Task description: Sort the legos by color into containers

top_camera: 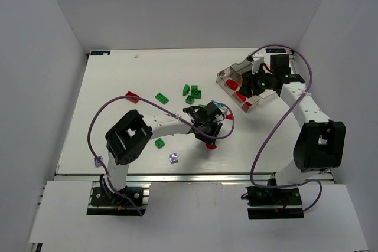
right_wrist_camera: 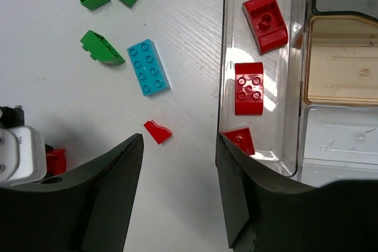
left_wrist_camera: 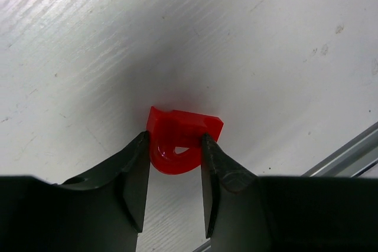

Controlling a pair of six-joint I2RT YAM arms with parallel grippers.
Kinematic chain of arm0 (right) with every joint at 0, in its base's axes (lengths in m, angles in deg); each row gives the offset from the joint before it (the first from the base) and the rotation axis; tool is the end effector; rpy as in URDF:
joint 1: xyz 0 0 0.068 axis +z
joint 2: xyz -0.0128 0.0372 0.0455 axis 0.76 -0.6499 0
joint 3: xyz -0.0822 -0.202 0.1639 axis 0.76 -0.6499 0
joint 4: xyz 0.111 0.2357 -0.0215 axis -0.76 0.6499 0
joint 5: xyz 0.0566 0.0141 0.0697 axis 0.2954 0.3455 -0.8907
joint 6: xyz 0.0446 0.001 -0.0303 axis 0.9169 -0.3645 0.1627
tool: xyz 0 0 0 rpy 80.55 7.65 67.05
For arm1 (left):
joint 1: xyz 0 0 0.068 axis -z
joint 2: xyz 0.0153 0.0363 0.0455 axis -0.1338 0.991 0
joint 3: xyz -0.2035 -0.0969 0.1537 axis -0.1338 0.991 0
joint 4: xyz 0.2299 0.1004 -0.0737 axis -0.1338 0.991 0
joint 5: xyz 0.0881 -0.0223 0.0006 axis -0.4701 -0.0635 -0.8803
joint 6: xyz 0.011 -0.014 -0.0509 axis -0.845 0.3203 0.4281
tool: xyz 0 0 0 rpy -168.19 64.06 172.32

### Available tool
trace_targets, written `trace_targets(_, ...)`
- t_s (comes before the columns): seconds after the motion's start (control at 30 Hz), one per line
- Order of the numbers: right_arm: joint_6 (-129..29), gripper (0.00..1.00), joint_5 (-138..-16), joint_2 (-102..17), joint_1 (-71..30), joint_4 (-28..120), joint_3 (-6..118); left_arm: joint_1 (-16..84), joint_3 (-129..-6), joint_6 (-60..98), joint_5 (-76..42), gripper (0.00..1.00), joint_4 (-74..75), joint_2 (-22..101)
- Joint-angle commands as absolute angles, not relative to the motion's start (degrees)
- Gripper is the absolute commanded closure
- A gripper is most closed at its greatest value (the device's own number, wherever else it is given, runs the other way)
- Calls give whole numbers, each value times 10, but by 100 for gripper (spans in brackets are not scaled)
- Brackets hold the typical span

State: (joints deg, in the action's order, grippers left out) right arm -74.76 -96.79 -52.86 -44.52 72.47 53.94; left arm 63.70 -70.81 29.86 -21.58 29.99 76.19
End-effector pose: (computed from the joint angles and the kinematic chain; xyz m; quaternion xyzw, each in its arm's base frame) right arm 0.3500 0.0470 0.2869 -0.2691 0.8584 0.1770 0.3993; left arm 0.2215 -0.3329 0.1645 0.2882 0.9296 -0.1698 0.1550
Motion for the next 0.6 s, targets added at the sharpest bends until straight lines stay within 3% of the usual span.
trace_targets(0.0,-744,42,-993,-480,-447,699,513,639,-737,296,-244,79,313,730)
trace_targets(0.27,-701,42,-962,-394,-462,613,436,613,-884,290,-273,81,306,712)
trace_targets(0.57,-653,48,-894,-355,-480,584,414,554,-1176,295,-307,82,301,894)
